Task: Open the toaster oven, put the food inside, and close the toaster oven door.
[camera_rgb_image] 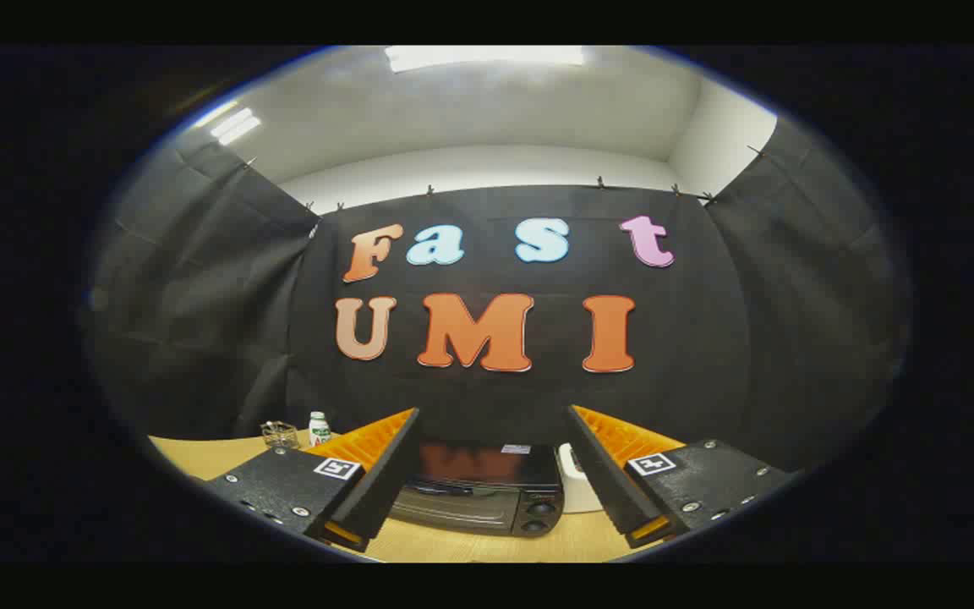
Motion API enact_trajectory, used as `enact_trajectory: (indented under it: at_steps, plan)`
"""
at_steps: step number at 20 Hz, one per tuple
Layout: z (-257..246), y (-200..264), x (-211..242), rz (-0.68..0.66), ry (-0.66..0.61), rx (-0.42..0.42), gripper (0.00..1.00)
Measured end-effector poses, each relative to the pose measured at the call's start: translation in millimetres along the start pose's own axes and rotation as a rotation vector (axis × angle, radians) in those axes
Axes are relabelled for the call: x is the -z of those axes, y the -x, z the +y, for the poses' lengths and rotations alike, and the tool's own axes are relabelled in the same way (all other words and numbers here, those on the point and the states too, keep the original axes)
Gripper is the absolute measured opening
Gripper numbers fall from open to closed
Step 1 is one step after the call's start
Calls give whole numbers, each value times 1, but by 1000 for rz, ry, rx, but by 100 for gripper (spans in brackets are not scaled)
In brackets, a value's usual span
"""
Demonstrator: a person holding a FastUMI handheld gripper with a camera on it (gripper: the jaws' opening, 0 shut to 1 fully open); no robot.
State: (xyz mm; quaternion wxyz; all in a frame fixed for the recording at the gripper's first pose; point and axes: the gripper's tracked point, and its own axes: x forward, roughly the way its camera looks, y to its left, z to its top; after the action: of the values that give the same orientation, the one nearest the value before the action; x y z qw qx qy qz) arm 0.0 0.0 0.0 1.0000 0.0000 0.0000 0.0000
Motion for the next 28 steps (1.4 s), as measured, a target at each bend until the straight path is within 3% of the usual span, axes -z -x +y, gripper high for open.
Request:
enact_trajectory:
  at_steps: [19, 28]
  plan:
    - [2, 4, 0, -8, -22, -8, 99]
    - [47, -27, 58, 85, 4, -74, 99]
